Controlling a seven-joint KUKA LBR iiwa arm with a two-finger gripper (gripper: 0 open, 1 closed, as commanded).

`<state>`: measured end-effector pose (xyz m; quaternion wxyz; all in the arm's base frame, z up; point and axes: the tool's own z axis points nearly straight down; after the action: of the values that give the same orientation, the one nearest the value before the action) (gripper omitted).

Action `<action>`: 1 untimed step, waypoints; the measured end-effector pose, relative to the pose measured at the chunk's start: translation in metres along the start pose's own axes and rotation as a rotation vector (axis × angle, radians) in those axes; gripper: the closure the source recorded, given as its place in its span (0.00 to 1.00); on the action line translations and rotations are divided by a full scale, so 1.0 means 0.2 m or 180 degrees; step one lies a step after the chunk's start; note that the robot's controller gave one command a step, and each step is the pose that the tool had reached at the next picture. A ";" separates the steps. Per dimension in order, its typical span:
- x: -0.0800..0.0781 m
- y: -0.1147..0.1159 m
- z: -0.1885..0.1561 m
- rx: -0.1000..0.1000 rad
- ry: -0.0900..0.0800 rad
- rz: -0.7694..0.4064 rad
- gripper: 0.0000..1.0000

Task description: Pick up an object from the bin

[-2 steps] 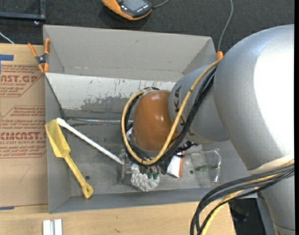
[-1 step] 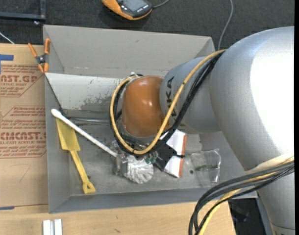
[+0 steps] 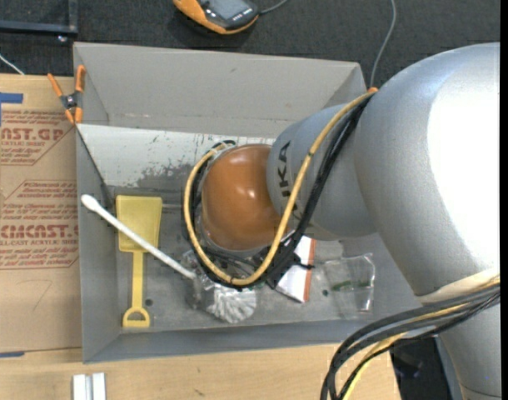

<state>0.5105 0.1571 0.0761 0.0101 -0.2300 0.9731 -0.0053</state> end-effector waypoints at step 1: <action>-0.09 0.14 0.01 0.0046 0.0110 0.0402 1.00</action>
Offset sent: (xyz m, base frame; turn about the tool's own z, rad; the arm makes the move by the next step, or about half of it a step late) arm 0.0107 0.0878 -0.0061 -0.0384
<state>0.5138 0.1893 0.0744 -0.0048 -0.1680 0.9857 -0.0157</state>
